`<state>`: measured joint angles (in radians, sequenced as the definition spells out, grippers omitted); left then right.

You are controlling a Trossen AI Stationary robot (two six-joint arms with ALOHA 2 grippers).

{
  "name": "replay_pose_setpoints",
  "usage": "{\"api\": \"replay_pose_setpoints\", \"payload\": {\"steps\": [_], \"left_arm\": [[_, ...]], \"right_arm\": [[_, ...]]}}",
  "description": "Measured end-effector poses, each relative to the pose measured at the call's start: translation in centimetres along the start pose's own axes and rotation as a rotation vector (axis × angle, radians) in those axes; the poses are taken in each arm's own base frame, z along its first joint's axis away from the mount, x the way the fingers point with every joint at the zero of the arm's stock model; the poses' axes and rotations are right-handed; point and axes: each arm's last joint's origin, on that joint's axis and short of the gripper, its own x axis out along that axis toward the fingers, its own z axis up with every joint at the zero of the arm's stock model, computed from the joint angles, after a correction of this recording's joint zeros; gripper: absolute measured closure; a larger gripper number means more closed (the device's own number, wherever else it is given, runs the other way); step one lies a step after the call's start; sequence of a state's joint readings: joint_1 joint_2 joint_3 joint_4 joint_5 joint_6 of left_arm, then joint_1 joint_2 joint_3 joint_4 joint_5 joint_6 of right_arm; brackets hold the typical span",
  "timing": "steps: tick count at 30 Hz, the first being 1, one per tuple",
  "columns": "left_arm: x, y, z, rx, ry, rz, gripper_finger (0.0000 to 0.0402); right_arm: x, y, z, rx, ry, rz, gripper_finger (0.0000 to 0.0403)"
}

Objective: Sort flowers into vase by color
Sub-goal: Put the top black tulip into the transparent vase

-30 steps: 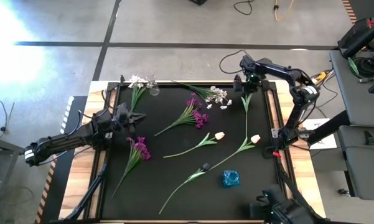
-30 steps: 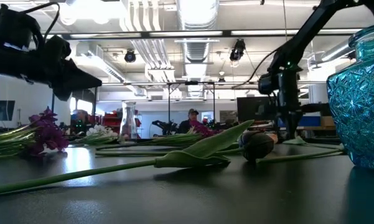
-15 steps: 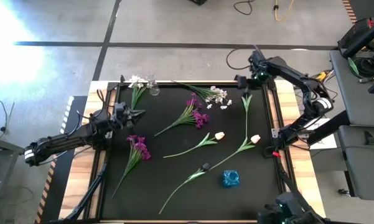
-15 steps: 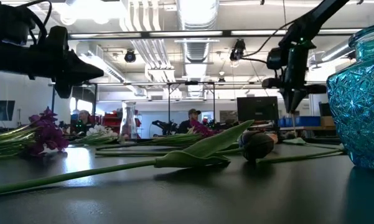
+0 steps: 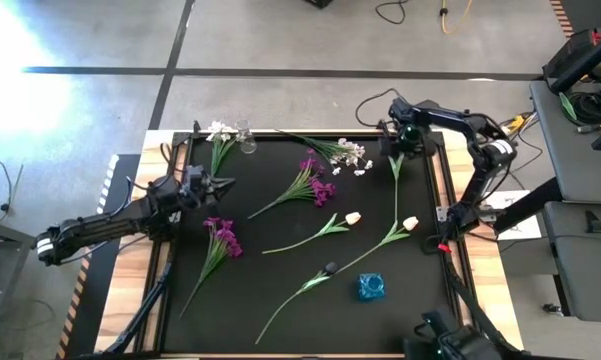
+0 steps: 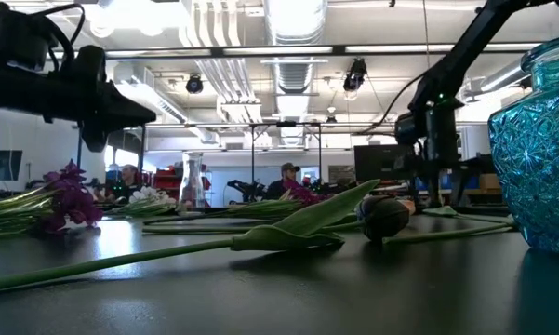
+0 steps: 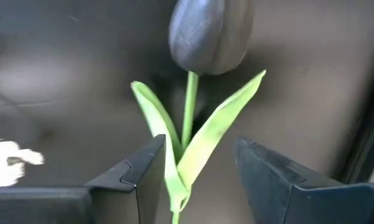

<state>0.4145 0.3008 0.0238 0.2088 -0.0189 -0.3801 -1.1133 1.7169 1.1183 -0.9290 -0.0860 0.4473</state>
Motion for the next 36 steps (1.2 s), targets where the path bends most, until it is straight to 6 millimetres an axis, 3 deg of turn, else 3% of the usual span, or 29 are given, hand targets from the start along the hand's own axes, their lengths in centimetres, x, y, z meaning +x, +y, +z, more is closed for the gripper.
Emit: {"api": "replay_pose_setpoints", "payload": {"steps": [6, 14, 28, 31, 36], "left_arm": [[0.2, 0.1, -0.2, 0.001, 0.017, 0.024, 0.0402], [0.2, 0.2, -0.3, 0.001, 0.022, 0.036, 0.0402], [0.2, 0.2, -0.3, -0.013, 0.021, 0.035, 0.0402], [0.2, 0.1, -0.2, -0.026, 0.02, 0.03, 0.0402], [0.2, 0.2, -0.2, -0.029, 0.019, 0.031, 0.0402]], "right_arm": [[0.3, 0.1, 0.4, 0.002, -0.003, -0.016, 0.0251], [0.5, 0.2, 0.5, 0.012, -0.013, -0.002, 0.0321], [0.5, 0.4, 0.7, -0.017, -0.025, 0.045, 0.0386], [-0.6, 0.7, 0.8, -0.047, -0.056, 0.079, 0.039], [-4.3, 1.3, 0.6, -0.092, -0.196, 0.146, 0.0391]]}}
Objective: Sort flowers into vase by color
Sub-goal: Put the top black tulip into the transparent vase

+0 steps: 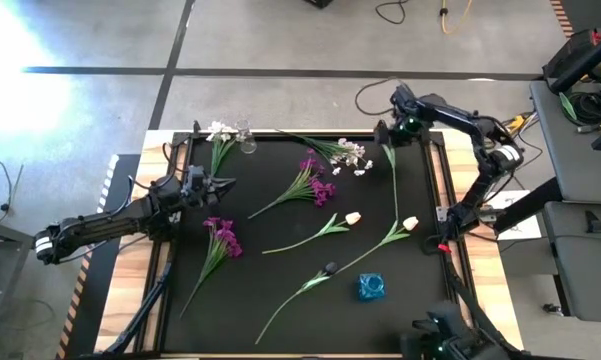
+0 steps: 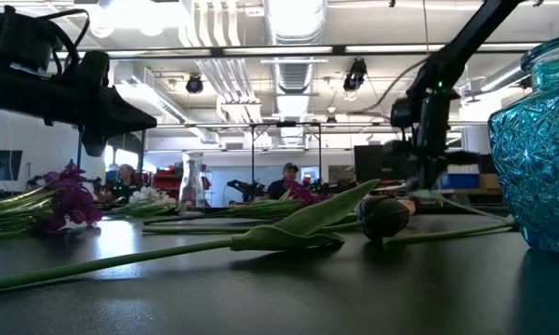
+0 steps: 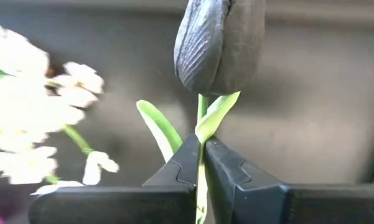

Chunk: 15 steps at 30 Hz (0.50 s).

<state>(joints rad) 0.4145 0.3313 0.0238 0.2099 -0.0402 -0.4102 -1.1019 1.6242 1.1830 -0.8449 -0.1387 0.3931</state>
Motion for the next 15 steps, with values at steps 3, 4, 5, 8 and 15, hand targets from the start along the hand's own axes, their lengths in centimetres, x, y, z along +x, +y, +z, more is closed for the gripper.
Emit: {"api": "replay_pose_setpoints", "payload": {"steps": [3, 4, 5, 8, 15], "left_arm": [[0.0, -0.1, 0.2, -0.013, -0.017, -0.008, 0.0402], [0.0, -0.1, 0.2, -0.014, -0.023, -0.01, 0.0402], [0.0, -0.1, 0.2, -0.015, -0.024, -0.011, 0.0402], [0.0, -0.1, 0.4, -0.013, -0.036, -0.014, 0.0402], [-0.2, -0.2, 0.6, -0.039, -0.067, -0.025, 0.0402]], "right_arm": [[-2.9, 1.3, 0.0, -0.046, -0.129, 0.061, 0.0392], [-3.9, 1.9, -0.1, -0.067, -0.183, 0.089, 0.0392], [-4.9, 2.6, -0.4, -0.093, -0.236, 0.12, 0.0392], [-7.9, 5.1, -1.3, -0.184, -0.418, 0.238, 0.0392], [-13.8, 12.1, -4.7, -0.37, -0.801, 0.619, 0.0392]]}}
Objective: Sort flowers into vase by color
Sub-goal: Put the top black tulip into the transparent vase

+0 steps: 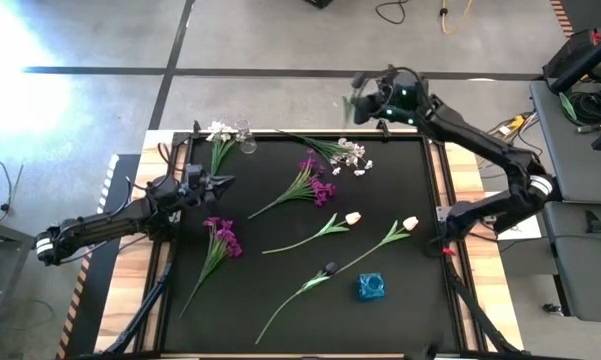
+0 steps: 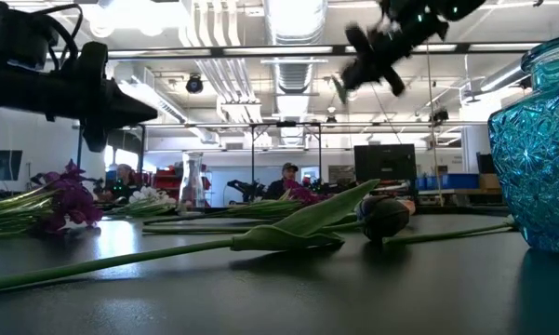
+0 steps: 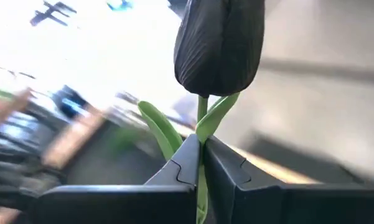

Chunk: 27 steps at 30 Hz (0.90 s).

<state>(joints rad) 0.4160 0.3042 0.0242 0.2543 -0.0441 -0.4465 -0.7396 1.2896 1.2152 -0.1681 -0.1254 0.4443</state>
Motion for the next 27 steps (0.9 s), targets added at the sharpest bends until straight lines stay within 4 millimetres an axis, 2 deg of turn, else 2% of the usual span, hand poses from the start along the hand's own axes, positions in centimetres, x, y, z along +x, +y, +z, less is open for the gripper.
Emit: {"api": "replay_pose_setpoints", "payload": {"steps": [3, 6, 14, 21, 27], "left_arm": [[-0.2, -0.1, 0.2, -0.001, -0.022, -0.011, 0.0402], [-0.3, -0.2, 0.5, -0.002, -0.048, -0.024, 0.0402], [-0.5, -0.3, 0.6, 0.016, -0.068, -0.032, 0.0402], [-0.5, -0.3, 0.6, 0.033, -0.067, -0.031, 0.0402], [-0.5, -0.3, 0.6, 0.036, -0.068, -0.031, 0.0402]], "right_arm": [[0.4, 3.5, 0.6, -0.056, -0.148, 0.101, 0.0392], [1.7, 6.5, 1.2, -0.112, -0.25, 0.161, 0.0392], [8.2, 12.1, 2.9, -0.266, -0.315, 0.26, 0.0392], [13.5, 14.6, 4.6, -0.405, -0.386, 0.3, 0.0392], [17.1, 15.3, 4.8, -0.489, -0.39, 0.312, 0.0392]]}}
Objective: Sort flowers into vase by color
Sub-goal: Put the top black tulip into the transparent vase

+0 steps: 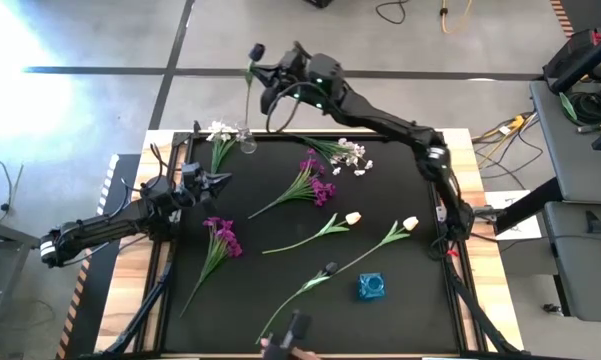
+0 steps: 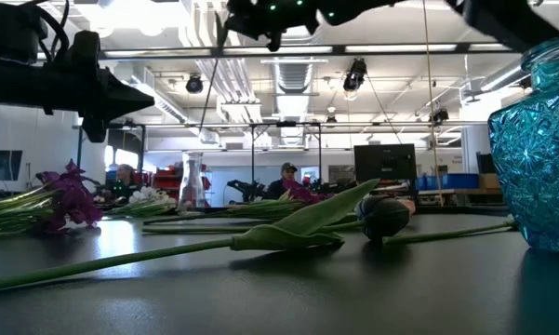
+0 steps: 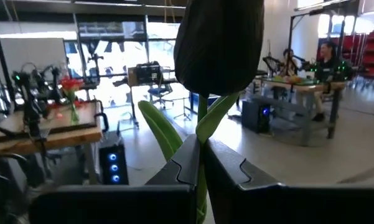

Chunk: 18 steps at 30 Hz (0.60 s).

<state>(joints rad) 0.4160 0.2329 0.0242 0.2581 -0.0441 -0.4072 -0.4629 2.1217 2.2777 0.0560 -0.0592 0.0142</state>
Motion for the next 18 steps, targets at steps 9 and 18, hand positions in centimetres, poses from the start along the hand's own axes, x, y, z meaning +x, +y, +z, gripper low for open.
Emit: {"api": "replay_pose_setpoints", "payload": {"steps": [9, 18], "left_arm": [[0.0, 0.0, 0.0, 0.006, -0.001, 0.002, 0.0402], [0.0, 0.0, 0.0, 0.006, -0.001, 0.002, 0.0402]], "right_arm": [[2.1, -0.5, -3.3, -0.042, 0.004, -0.009, 0.0392], [2.9, -0.9, -5.5, -0.057, 0.036, -0.016, 0.0392]]}}
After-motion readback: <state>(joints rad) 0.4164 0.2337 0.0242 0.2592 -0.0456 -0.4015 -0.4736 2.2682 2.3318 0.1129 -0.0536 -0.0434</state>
